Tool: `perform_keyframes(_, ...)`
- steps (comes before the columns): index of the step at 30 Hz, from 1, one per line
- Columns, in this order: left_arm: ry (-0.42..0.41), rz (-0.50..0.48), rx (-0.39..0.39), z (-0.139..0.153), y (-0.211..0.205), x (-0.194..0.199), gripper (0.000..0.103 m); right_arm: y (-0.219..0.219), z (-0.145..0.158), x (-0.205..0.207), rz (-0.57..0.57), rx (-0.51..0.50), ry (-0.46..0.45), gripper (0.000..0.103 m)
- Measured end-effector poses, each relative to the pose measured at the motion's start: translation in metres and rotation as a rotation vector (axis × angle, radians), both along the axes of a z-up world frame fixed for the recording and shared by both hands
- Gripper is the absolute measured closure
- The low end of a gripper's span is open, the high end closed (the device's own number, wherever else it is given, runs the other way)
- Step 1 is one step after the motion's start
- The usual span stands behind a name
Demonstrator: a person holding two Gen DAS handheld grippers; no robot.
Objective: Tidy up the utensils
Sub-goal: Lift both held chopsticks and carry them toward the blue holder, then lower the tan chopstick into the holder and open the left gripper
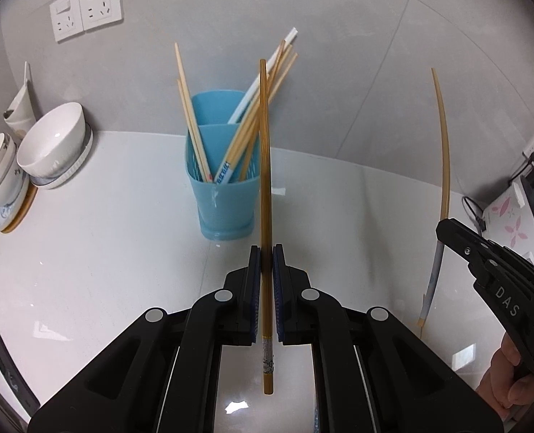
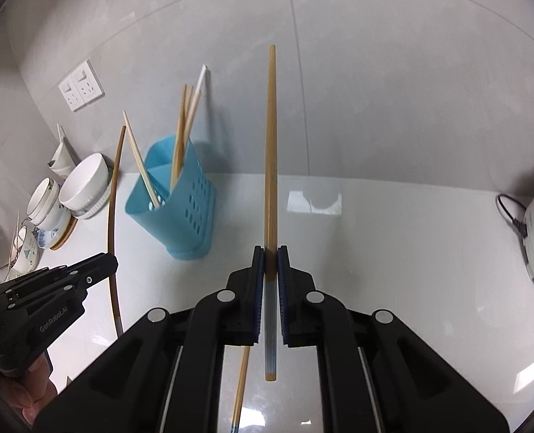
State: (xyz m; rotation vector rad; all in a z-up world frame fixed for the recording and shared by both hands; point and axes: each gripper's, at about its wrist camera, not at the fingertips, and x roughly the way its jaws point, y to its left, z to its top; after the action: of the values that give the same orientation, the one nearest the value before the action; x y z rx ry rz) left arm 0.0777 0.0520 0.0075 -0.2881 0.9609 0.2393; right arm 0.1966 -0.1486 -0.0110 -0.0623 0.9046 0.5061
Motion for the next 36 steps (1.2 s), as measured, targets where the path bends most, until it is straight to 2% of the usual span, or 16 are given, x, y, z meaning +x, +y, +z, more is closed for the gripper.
perform_keyframes(24, -0.183, 0.076, -0.007, 0.042, 0.065, 0.045, 0.097, 0.058, 0.042, 0.042, 0.074, 0.096, -0.119, 0.096)
perform_keyframes(28, -0.253, 0.083, -0.007, 0.048, 0.073, 0.052, 0.097, 0.068, 0.041, 0.050, 0.076, 0.106, -0.122, 0.096)
perform_keyframes(36, -0.444, 0.097, 0.037, 0.055, 0.081, 0.058, 0.097, 0.080, 0.040, 0.060, 0.067, 0.125, -0.137, 0.096)
